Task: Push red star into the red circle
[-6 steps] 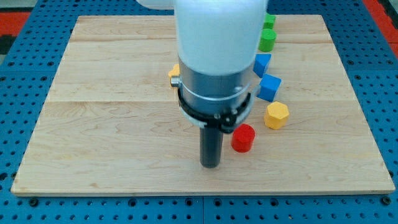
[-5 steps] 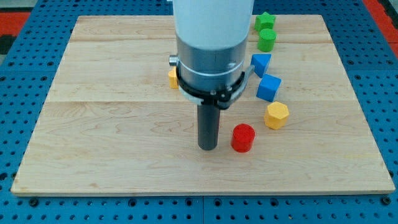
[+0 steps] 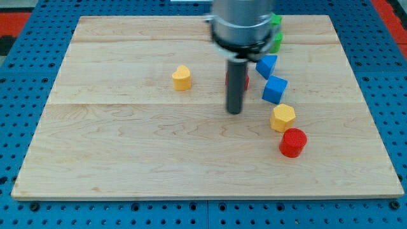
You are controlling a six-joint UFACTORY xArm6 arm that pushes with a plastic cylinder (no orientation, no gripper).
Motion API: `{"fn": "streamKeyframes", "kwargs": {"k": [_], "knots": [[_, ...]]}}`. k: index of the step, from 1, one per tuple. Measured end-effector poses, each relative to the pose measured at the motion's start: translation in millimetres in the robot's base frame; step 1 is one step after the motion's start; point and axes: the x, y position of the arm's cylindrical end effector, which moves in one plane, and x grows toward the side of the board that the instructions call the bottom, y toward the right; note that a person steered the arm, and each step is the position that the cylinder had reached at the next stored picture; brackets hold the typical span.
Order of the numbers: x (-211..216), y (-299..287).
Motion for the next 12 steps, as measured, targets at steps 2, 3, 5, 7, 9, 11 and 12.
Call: {"fn": "streamKeyframes", "kwargs": {"k": [2, 3, 5, 7, 9, 11, 12], "knots": [[-42, -12], [-69, -17], [-132, -46], [-167, -111], [-221, -41], [-68, -70], [-11, -69]]}}
